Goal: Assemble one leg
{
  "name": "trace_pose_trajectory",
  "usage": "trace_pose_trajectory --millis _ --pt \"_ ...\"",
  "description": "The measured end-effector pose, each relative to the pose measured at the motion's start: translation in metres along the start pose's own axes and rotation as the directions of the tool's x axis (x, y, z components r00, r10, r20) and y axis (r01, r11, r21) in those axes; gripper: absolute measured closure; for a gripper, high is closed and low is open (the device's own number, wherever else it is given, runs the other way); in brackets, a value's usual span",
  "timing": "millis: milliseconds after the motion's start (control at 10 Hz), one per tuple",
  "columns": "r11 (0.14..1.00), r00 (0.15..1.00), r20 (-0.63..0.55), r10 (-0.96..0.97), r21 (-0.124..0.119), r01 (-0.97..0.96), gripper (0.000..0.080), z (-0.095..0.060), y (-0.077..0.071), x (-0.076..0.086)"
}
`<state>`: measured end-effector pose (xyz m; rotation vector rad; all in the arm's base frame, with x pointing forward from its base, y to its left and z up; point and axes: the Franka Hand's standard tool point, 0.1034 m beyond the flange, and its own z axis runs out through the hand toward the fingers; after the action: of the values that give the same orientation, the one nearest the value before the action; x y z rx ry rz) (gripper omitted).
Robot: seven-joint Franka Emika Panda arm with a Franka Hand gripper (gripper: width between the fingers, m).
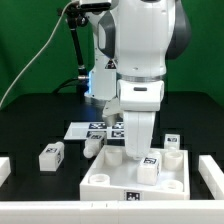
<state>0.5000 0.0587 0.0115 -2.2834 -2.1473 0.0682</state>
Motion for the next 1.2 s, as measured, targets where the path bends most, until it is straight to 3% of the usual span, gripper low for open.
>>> trace_pose_trajectory --millis 300,700,1100,1200 --pt "1.0 1.0 0.002 -0.007 0.001 0.007 0.0733 0.0 0.001 -0.002" --pt "0.99 0.99 0.009 -0.138 -0.011 0.138 0.0736 -0.001 0.013 0.018" --pt "0.992 0.992 0.01 -0.128 -0.02 0.128 0.0726 -0.006 0.017 0.018" --pt "0.992 0.993 0.011 -0.121 -0.033 0.121 0.0549 -0.013 0.021 0.018"
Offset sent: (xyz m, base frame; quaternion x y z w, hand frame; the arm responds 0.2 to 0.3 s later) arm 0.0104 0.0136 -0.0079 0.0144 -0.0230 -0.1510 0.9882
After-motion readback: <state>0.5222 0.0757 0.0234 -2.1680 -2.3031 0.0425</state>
